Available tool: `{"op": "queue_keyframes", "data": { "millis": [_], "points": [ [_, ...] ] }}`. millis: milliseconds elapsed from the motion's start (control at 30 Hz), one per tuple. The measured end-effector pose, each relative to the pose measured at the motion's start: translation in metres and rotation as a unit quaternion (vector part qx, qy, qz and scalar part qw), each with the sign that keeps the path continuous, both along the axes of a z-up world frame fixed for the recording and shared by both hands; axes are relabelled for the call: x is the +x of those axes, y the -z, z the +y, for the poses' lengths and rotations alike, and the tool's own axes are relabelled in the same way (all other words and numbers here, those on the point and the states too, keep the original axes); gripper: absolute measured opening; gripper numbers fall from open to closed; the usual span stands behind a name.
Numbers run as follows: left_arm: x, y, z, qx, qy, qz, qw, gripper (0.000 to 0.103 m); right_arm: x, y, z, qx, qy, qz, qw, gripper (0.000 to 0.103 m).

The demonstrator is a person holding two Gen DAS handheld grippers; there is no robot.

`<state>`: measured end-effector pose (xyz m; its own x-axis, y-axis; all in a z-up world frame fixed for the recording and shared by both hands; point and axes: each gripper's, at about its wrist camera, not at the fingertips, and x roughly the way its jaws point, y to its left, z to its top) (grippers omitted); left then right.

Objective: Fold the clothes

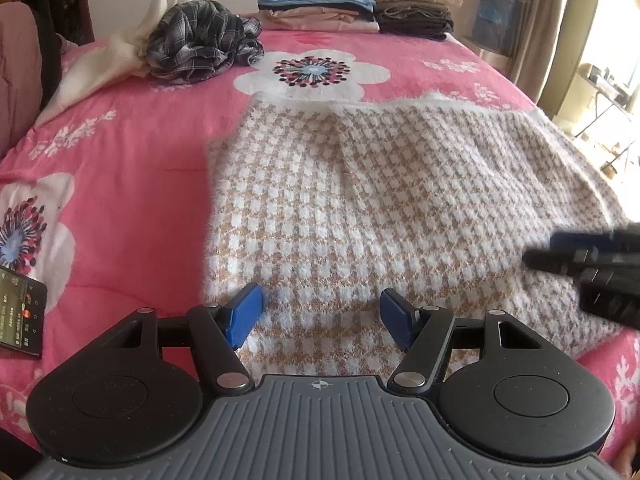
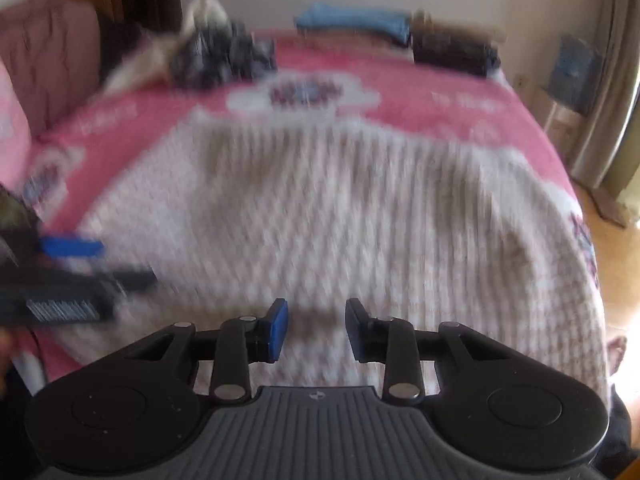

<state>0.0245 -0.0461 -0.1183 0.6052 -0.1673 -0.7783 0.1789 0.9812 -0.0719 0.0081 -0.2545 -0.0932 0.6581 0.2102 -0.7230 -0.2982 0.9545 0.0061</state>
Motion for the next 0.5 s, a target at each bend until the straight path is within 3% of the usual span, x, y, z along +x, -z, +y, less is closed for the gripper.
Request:
{"op": "queue_keyframes", "data": {
  "millis": [100, 200, 300, 433, 500],
  "points": [
    [0.0, 0.0, 0.002, -0.009, -0.003, 0.001, 1.0, 0.066, 0.005, -0.006, 0.006, 0.009, -0.006, -0.003, 1.0, 0.034],
    [0.0, -0.001, 0.005, -0.019, -0.007, 0.003, 0.9998, 0.066, 0.018, 0.022, 0.015, 0.0, -0.023, 0.045, 0.999, 0.035],
    [0.001, -0.001, 0.007, -0.023, -0.008, 0.001, 0.9997, 0.066, 0.02, 0.023, 0.024, -0.021, -0.022, 0.04, 0.999, 0.036],
    [0.0, -0.001, 0.006, -0.023, -0.011, 0.0, 0.9997, 0.066, 0.016, 0.002, 0.025, 0.024, -0.022, 0.021, 0.999, 0.036],
    [0.0, 0.0, 0.006, -0.022, -0.011, -0.001, 0.9997, 0.066, 0.017, 0.006, 0.031, 0.014, -0.028, 0.025, 0.999, 0.036]
  ]
}}
